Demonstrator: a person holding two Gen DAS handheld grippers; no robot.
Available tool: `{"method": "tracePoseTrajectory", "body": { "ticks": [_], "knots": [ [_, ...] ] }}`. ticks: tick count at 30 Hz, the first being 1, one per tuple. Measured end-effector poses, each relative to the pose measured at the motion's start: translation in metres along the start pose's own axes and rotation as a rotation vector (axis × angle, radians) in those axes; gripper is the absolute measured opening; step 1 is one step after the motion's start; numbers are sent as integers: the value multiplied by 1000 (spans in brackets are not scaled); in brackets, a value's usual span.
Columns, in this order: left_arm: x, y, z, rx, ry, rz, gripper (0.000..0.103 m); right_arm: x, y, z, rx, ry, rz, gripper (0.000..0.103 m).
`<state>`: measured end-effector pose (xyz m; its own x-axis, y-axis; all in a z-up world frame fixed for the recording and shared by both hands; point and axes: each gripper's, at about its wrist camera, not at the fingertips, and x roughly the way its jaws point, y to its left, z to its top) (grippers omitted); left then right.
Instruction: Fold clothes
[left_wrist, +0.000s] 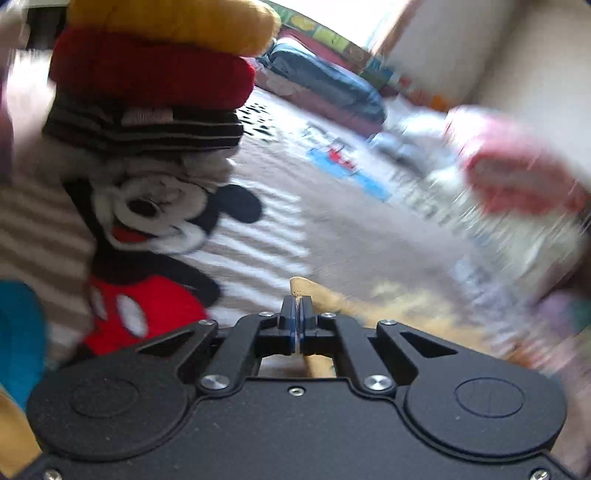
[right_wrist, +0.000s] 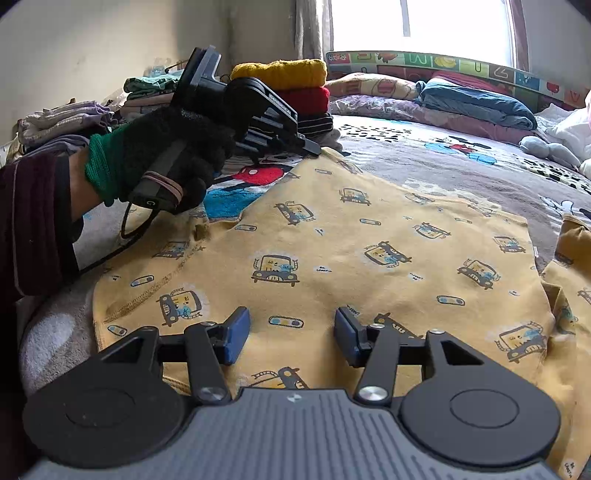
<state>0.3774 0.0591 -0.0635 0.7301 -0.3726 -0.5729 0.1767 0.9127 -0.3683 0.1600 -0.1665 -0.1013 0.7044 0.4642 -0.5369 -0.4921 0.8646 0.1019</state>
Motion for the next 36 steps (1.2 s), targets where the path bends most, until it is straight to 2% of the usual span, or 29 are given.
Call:
{"method": "tracePoseTrajectory", "body": {
  "ticks": [4,12,14,15,16,18,21,26,31,33,35,36],
  "knots": [
    [13,5,-9,17,51,17,1,1,0,0,-2,2,-2,52],
    [-18,-5,6,88,31,-125,2,-1,1,1,-11,4,-15,53],
    [-15,-10,5,113,70,-163,4,-4,5,2,-29,1,-32,53],
    [-6,-11,0,123,100,-133,9,-6,8,3,-44,-3,-42,53],
    [3,-11,-5,132,131,-102,18,-9,13,4,-70,-15,-50,53],
    [17,-12,-13,146,180,-51,20,-10,22,5,-109,-12,-32,53],
    [9,-21,-10,153,141,-73,26,-3,33,1,-162,24,-26,52],
    [-11,-41,-15,193,97,-65,26,-13,33,6,-157,11,-25,52],
    [-38,-58,-31,128,47,-70,26,-49,13,13,-11,-66,14,51],
    [-50,-73,-41,158,40,-86,27,-66,-7,16,82,-108,1,51],
    [-62,-91,-54,217,27,-98,33,-84,-34,16,194,-157,-21,51],
    [-69,-99,-62,244,16,-102,44,-92,-49,14,250,-181,-28,51]
  ]
}}
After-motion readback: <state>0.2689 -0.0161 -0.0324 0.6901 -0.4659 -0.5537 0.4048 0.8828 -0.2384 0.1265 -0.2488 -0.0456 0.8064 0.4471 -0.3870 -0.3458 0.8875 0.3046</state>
